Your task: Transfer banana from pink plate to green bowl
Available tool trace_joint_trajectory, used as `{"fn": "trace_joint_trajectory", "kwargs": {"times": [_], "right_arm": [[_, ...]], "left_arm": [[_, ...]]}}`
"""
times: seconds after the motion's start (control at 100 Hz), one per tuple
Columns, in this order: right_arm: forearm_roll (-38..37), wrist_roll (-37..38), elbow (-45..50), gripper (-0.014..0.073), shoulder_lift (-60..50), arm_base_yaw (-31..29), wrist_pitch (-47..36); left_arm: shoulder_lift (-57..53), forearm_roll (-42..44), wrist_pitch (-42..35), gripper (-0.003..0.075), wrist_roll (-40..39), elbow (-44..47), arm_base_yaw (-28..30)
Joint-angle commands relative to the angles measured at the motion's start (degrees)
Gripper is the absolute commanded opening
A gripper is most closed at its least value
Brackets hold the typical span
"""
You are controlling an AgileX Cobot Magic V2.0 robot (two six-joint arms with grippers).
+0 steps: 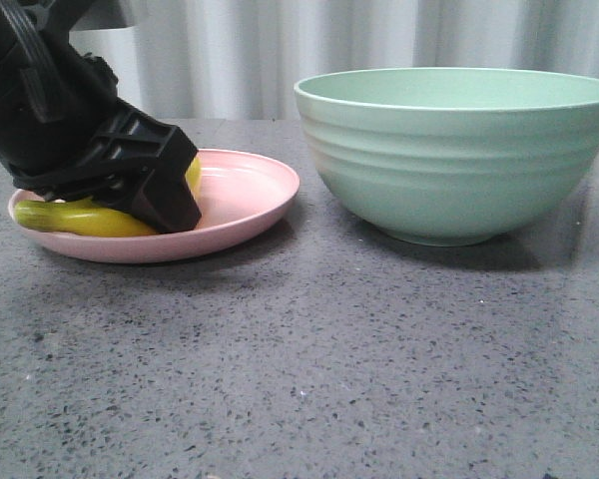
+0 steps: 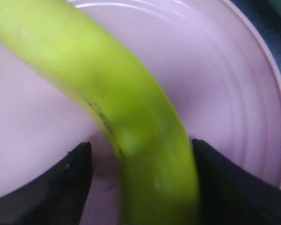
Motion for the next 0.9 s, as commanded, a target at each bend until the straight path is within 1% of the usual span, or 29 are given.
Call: {"fn": "trace_joint_trajectory", "kwargs": {"times": [0.0,0.06,0.3,0.42,0.62,0.75,0.82,0.89], "right_arm": [[0.10,-0.13,-1.43,-0.0041,0.94,-0.43,-4.84],[0.10,-0.13,-1.43,-0.0041,0.94,-0.43,-4.84],[0.10,-0.13,-1.43,-0.0041,0.94,-0.43,-4.84],[0.10,-0.13,-1.43,-0.0041,0.94,-0.43,-4.84],[0.10,-0.13,-1.43,-0.0041,0.94,-0.43,-5.53],[1.24,-0.13,-1.43,-0.0041,0.94,0.13,-5.12],[1.24,-0.13,-2.33,-0.0041,0.94,1.06,-3.08],[1.24,-0.13,-4.43,-0.0041,1.12,1.73,0.73]], "left_arm": [[-1.61,-0.40,-3.32,0.0403,-0.47,-1.99,-0.40],[-1.61,-0.40,-3.32,0.0382,-0.47,-1.99,-0.40],[-1.61,-0.40,-3.32,0.0230,-0.47,-1.99,-0.40],[-1.61,-0.40,-3.32,0.0185,-0.47,-1.99,-0.40],[-2.68,-0.40,-2.94,0.0177,-0.36,-2.10,-0.40],[-5.51,-0.40,-2.19,0.0177,-0.36,-2.10,-0.40],[-7.43,-0.51,-1.72,0.0177,-0.36,-2.10,-0.40],[-9.32,-0.51,-0.93,0.0177,-0.36,-2.10,-0.40]]}}
